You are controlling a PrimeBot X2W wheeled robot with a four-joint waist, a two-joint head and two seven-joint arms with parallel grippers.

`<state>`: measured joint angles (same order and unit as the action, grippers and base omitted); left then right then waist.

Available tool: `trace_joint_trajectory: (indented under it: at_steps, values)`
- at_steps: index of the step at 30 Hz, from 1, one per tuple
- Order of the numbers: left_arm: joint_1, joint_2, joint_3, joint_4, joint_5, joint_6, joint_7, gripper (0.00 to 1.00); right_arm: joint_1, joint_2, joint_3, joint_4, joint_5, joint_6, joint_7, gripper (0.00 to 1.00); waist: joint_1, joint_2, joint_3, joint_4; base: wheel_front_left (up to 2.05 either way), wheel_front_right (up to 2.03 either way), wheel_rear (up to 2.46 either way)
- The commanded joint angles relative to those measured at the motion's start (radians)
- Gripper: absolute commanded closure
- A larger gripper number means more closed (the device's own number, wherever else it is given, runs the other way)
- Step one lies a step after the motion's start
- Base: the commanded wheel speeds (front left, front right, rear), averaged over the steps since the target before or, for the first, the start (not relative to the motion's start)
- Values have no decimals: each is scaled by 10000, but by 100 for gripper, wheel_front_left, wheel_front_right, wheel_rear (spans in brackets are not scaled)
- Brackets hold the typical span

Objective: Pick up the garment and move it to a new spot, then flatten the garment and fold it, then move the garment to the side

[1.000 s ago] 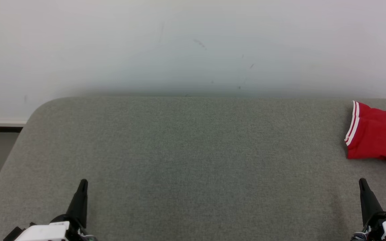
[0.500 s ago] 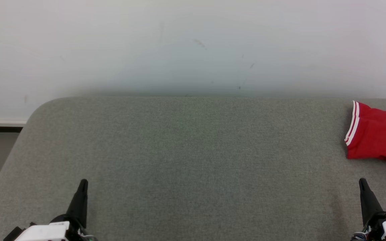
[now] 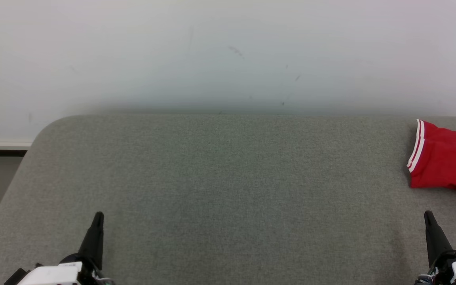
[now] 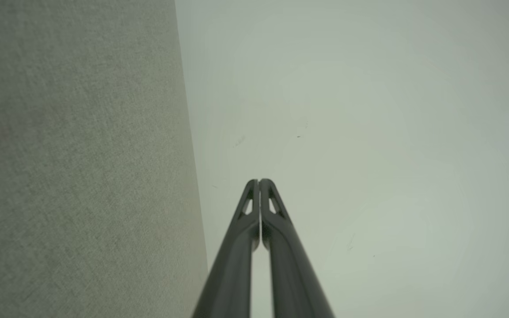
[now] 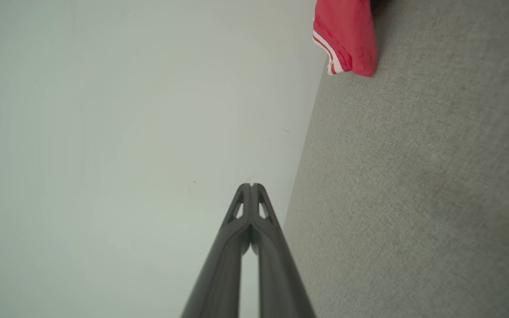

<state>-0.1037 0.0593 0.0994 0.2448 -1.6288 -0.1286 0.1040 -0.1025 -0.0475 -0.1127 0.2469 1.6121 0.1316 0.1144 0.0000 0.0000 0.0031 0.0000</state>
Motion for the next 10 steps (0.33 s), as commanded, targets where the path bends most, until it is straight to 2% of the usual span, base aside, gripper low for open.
trace_joint_trajectory:
  at_steps: [1, 10]
  values:
    - [-96, 16, 50, 2, 100, -38, 25, 100, -135, -60, -45, -43, 4, -17, 37, 100, 0, 0, 0, 0, 0, 0, 0]
    - [-98, 7, 64, 1, 118, -38, 40, 100, -135, -59, -46, -43, 3, -17, 38, 100, 0, 0, 0, 0, 0, 0, 0]
